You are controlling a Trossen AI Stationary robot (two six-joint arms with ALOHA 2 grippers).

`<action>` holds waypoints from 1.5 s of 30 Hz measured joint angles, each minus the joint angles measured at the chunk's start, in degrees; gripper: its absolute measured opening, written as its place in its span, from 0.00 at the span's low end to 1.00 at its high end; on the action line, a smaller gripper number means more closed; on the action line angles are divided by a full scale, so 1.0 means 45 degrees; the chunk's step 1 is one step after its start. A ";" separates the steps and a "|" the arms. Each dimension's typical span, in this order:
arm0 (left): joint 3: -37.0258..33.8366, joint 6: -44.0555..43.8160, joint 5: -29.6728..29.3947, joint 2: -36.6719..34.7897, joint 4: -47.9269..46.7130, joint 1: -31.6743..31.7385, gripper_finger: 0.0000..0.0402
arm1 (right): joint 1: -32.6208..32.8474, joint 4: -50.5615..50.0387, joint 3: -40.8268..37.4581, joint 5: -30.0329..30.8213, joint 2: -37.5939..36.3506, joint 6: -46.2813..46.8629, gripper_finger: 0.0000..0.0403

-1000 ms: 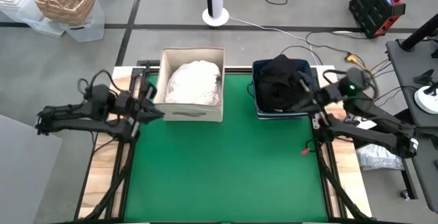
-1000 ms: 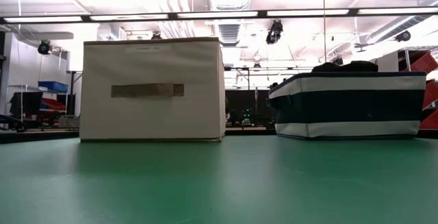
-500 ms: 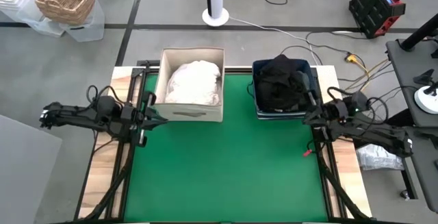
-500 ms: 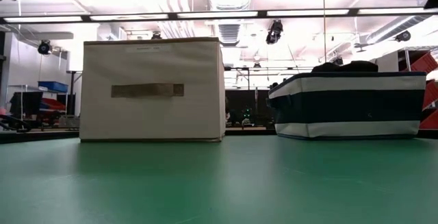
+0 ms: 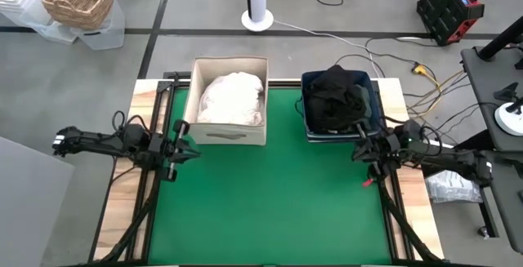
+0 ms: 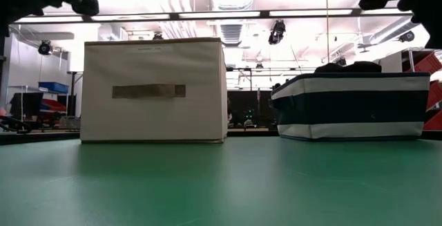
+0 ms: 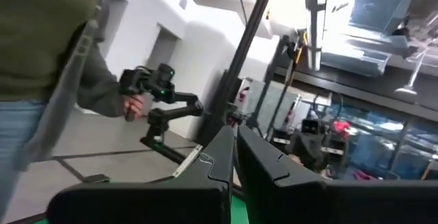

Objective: Sort clothes
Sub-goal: Return to Home Position

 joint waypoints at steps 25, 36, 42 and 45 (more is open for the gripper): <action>-0.1944 -0.0619 -0.0549 -0.3066 -0.3142 0.0015 0.00 | 0.0185 -0.1796 -0.0015 -0.0530 -0.0049 -0.0117 0.03; -0.1891 -0.0882 -0.0549 -0.2567 -0.3642 0.0015 0.00 | 0.0185 -0.1872 0.0162 -0.0538 -0.0056 0.1664 0.03; -0.1866 -0.0861 -0.0549 -0.2320 -0.3624 0.0015 0.00 | 0.0185 -0.1850 0.0321 -0.0539 -0.0053 0.2530 0.03; -0.1866 -0.0858 -0.0549 -0.2221 -0.3624 0.0015 0.00 | 0.0185 -0.1846 0.0321 -0.0539 -0.0053 0.2537 0.03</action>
